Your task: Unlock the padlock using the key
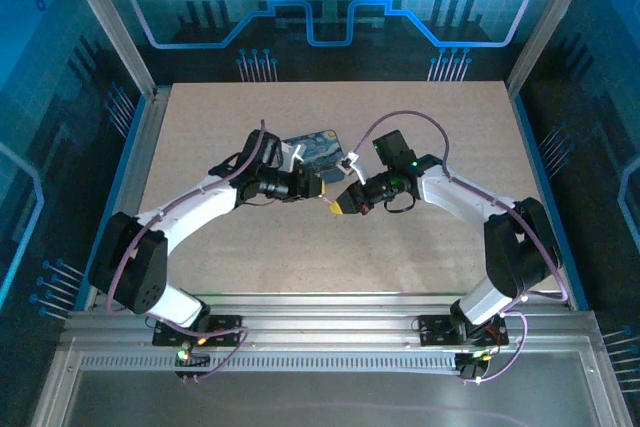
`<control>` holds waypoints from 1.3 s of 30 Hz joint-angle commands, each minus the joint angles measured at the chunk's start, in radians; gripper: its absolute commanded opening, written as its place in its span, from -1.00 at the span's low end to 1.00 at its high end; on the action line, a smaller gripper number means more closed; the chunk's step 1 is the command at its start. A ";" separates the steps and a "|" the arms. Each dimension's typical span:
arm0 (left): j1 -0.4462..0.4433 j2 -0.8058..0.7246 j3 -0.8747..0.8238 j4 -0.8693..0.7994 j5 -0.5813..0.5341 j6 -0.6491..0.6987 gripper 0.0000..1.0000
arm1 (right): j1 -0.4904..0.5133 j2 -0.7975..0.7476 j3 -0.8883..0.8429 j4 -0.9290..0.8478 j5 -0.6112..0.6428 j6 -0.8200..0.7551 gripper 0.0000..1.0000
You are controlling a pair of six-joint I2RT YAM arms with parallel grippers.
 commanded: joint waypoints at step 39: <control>0.084 -0.077 -0.125 0.271 0.160 -0.207 -0.09 | -0.034 0.109 0.096 -0.016 0.031 0.146 -0.95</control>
